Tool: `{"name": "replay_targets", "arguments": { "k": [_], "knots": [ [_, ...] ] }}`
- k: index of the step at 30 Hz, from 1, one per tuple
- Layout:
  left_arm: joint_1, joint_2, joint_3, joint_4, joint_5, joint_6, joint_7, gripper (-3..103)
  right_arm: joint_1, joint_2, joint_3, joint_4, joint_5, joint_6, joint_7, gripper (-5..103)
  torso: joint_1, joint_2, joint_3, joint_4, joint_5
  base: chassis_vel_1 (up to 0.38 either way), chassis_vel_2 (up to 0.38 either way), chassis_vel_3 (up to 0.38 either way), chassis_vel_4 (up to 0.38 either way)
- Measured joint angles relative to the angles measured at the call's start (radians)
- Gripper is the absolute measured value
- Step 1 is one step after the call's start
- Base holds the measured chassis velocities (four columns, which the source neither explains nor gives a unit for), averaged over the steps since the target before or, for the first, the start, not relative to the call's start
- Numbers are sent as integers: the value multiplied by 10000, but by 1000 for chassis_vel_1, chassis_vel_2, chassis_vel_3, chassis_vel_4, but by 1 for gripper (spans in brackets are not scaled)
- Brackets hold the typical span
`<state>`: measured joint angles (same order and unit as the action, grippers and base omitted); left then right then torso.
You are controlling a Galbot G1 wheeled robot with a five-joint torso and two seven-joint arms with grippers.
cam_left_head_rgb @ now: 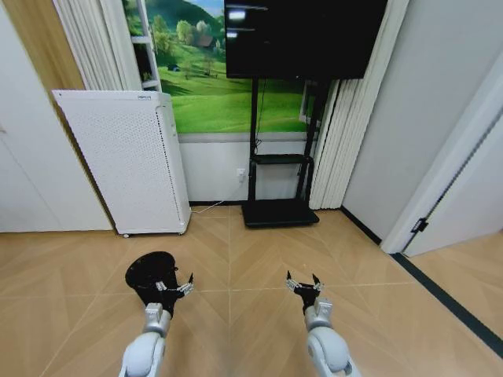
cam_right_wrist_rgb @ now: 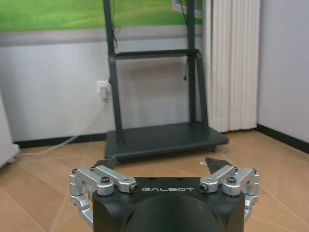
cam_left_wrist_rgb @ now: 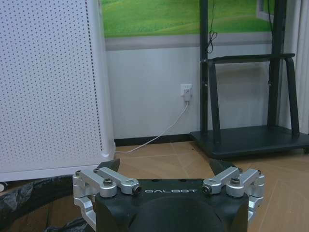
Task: Pick up the trash bin and place the garbage on the floor into it.
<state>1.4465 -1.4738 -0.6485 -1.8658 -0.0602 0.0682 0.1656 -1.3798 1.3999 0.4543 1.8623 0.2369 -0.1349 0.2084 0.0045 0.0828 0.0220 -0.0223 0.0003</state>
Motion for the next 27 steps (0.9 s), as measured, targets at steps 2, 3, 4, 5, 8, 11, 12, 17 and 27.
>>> {"name": "replay_targets", "arguments": {
  "k": [2,3,4,5,8,11,12,17,27],
  "knots": [
    [57,28,7,-144,-68,91,21,100,121,-4,138,-66,87,0,-381,100,0,0,0,0,-3,0,0,0,0],
    [107,60,22,-275,-171,200,25,100,274,0,293,-196,105,25,-870,100,0,0,0,0,-4,0,0,0,0],
    [181,107,36,-442,-315,379,25,100,477,13,498,-456,-4,142,-1516,100,0,0,0,0,-2,0,0,0,0],
    [181,107,36,-442,-315,379,25,100,477,13,498,-456,-4,142,-1516,100,0,0,0,0,-2,0,0,0,0],
    [407,241,-30,-801,-601,710,149,100,815,-61,841,-1018,-201,440,-2678,100,1,0,1,1,-3,0,0,0,0],
    [602,312,-226,-1127,-867,980,189,100,1022,-274,870,-1504,-138,833,-3056,100,2,0,1,2,-2,0,0,0,0],
    [692,336,-303,-1266,-1043,1110,169,100,1158,-346,893,-1816,-149,1035,-3156,100,2,0,1,2,-2,0,0,0,0],
    [891,415,-442,-1526,-1146,1357,134,100,1420,-431,940,-2383,-240,1388,-3130,100,2,-2,1,2,0,0,0,0,0],
    [1099,459,-628,-1703,-1096,1505,162,100,1616,-486,1039,-2573,-48,1469,-2848,100,54,294,243,2,-3,0,0,0,0]
  ]
}}
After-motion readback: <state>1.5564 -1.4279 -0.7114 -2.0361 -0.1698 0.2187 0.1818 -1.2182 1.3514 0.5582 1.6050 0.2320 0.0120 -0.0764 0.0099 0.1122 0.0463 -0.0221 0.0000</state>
